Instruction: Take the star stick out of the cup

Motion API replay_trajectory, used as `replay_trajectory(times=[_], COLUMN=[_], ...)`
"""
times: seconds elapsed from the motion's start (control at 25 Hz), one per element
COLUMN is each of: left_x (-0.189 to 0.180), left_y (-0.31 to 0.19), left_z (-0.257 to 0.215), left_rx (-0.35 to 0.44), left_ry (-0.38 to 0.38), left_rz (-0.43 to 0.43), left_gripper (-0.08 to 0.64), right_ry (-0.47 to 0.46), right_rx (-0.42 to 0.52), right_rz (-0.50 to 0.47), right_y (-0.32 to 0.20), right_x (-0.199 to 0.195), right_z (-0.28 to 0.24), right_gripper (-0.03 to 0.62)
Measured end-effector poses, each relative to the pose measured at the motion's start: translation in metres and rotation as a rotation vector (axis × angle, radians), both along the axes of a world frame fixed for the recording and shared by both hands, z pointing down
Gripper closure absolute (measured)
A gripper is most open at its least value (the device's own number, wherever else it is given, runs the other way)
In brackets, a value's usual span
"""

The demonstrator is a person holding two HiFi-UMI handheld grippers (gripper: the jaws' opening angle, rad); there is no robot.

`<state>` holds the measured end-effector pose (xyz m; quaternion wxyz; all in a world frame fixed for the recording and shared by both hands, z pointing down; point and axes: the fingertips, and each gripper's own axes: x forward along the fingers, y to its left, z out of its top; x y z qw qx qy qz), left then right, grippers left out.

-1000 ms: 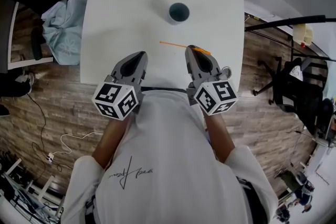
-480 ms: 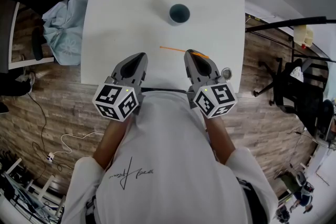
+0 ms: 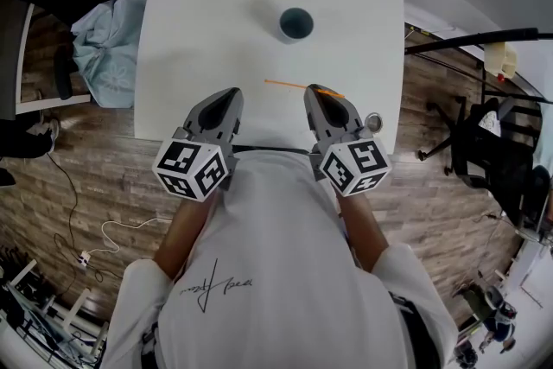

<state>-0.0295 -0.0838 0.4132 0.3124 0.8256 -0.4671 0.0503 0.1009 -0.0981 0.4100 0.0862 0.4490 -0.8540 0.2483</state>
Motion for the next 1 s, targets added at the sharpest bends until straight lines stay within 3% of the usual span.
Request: replay_trajectory(times=[1.0], left_x=[-0.003], left_y=[-0.004], left_z=[-0.001], left_rx=[-0.001], left_ry=[0.006], left_rz=[0.009], left_gripper=[0.557], right_ry=[-0.005], right_rx=[0.009], right_rz=[-0.076], right_y=[-0.012], right_x=[-0.006], right_z=[-0.005], right_gripper=[0.569])
